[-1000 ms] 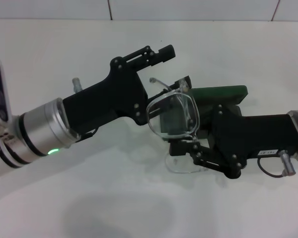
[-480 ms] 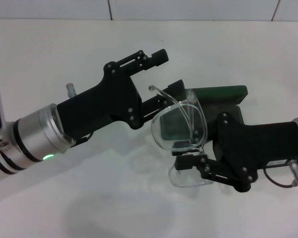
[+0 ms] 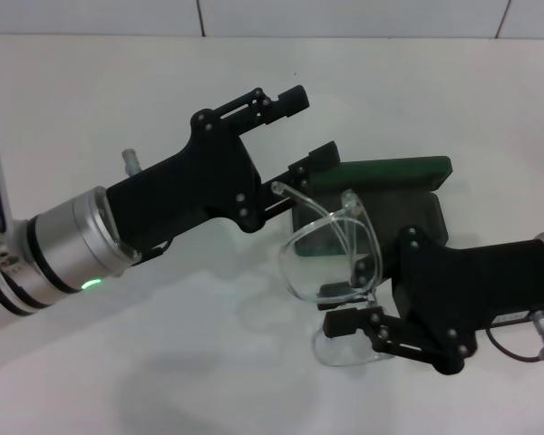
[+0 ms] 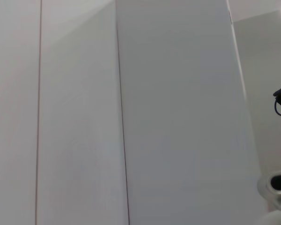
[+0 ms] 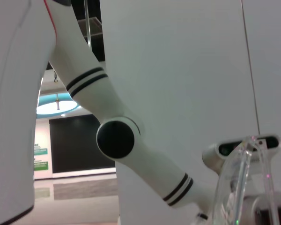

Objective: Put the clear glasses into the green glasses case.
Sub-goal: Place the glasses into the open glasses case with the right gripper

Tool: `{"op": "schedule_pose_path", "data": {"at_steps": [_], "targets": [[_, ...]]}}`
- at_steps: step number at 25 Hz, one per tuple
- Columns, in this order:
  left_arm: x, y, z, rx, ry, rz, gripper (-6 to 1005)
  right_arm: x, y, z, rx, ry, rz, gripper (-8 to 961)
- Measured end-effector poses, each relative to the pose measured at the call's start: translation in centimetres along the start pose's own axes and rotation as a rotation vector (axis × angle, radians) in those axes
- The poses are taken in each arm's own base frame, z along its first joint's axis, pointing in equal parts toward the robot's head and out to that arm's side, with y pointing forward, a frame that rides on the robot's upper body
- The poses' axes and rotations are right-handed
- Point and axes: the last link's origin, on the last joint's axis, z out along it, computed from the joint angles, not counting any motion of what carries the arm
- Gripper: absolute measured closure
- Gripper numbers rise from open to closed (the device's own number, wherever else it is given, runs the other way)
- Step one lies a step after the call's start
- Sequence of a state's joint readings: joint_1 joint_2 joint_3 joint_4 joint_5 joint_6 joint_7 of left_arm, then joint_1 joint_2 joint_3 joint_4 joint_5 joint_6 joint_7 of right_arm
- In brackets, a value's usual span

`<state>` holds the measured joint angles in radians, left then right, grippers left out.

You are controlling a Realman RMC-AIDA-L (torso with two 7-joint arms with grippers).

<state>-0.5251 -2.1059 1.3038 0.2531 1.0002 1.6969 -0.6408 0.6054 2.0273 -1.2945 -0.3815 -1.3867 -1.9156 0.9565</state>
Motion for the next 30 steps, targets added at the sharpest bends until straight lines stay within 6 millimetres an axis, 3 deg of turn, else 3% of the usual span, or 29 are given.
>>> {"op": "schedule_pose_path", "data": {"at_steps": [30], "targets": [[0.2,-0.4,-0.1,0.029,0.012,0.014,396,0.4,-1.2,0.1,0.064,0.043,-0.007,830]]}}
